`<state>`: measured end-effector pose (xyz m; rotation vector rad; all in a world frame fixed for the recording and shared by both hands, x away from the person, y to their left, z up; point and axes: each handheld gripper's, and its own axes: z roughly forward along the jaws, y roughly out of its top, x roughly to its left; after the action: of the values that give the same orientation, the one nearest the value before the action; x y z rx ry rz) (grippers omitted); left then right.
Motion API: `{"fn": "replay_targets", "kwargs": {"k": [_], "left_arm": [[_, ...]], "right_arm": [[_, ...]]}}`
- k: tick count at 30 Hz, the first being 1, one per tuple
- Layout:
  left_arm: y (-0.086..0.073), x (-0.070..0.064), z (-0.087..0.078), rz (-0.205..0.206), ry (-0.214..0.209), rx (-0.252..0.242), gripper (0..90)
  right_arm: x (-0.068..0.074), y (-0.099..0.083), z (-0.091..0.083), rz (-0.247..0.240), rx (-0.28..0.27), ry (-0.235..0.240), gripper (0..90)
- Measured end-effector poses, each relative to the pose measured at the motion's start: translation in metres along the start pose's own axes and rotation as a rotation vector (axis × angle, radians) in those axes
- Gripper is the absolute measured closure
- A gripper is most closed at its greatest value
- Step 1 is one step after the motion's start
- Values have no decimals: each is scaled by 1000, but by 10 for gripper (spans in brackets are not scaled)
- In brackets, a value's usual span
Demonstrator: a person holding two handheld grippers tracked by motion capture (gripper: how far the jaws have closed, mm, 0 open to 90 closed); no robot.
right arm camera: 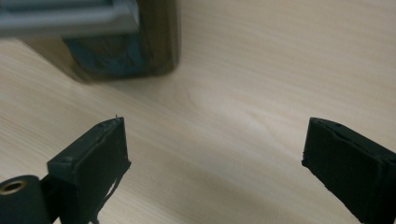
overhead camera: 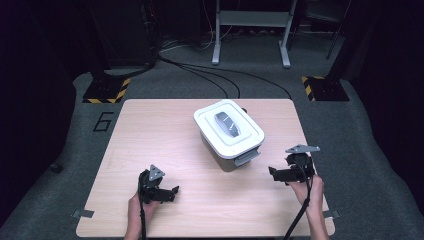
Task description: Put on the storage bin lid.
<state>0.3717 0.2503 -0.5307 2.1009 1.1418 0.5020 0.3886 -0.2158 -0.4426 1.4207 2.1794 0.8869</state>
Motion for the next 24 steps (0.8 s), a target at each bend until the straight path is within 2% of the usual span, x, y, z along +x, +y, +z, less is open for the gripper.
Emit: {"fn": "replay_targets", "kwargs": {"k": [3, 4, 7, 8, 11, 12, 13, 16, 17, 19, 22, 24], "left_arm": [[0, 0, 0, -1, 0, -1, 21], [0, 1, 0, 8, -1, 7, 21], [0, 1, -1, 7, -3, 8, 21], [0, 1, 0, 8, -1, 7, 21], [1, 1, 0, 5, -4, 10, 21], [1, 1, -1, 9, -6, 14, 21], [1, 1, -1, 7, -5, 13, 21], [1, 0, 0, 0, -2, 7, 21], [1, 0, 0, 2, -2, 8, 21], [1, 0, 0, 0, -2, 7, 21], [1, 0, 0, 0, -2, 7, 21], [1, 0, 0, -2, 1, 4, 20]], "right_arm": [[-3, -17, 11, 22, 8, -6, 55], [-4, -23, 14, 33, 18, 4, 55], [-4, -40, 27, 26, 32, -11, 57], [-2, -44, 29, 38, 35, -17, 57], [-1, -55, 37, 45, 32, -14, 58], [-2, -58, 40, 32, 30, -9, 58], [-1, -60, 41, 42, 34, -10, 58], [1, -66, 46, 15, 30, -31, 42], [2, -67, 47, 27, 24, -31, 38], [1, -69, 48, 9, 1, -26, 25], [0, -73, 50, 7, -36, -27, 0], [0, -73, 50, 11, -42, -28, 0]]}}
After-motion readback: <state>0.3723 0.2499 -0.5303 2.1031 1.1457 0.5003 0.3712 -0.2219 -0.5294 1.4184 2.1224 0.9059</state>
